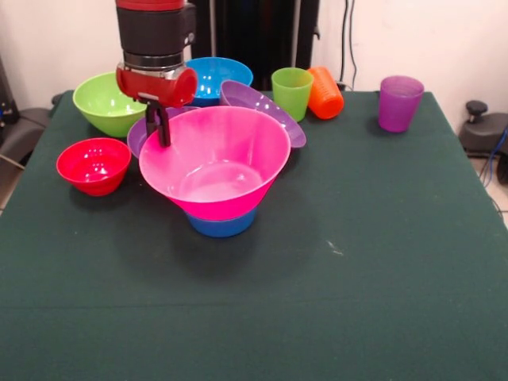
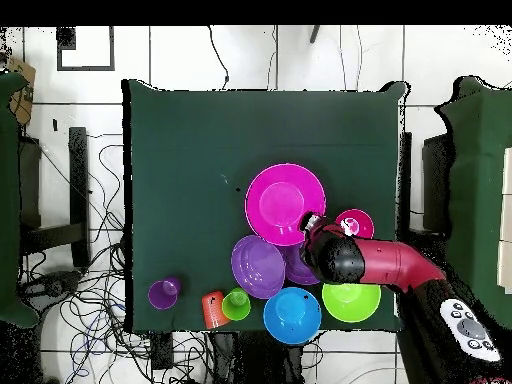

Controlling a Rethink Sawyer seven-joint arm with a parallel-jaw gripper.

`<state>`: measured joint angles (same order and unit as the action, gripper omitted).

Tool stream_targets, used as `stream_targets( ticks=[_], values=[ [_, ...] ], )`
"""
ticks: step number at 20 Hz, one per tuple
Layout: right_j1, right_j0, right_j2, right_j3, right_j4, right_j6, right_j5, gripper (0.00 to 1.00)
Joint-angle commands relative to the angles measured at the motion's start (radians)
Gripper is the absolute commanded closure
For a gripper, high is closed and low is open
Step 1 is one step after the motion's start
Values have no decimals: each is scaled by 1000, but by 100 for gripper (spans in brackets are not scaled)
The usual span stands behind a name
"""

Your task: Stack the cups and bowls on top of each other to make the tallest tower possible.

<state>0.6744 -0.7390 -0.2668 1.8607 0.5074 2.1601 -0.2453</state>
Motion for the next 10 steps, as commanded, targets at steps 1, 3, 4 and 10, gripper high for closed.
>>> stream_targets(
  ticks=[1,3,4,10],
  values=[
    [-72,23,109,-81,102,-1,-16,100],
    [-78,32,124,-83,102,5,-13,100],
    [-75,43,137,-83,102,13,-12,100],
    [-37,134,225,-70,101,58,-39,100]
  ],
)
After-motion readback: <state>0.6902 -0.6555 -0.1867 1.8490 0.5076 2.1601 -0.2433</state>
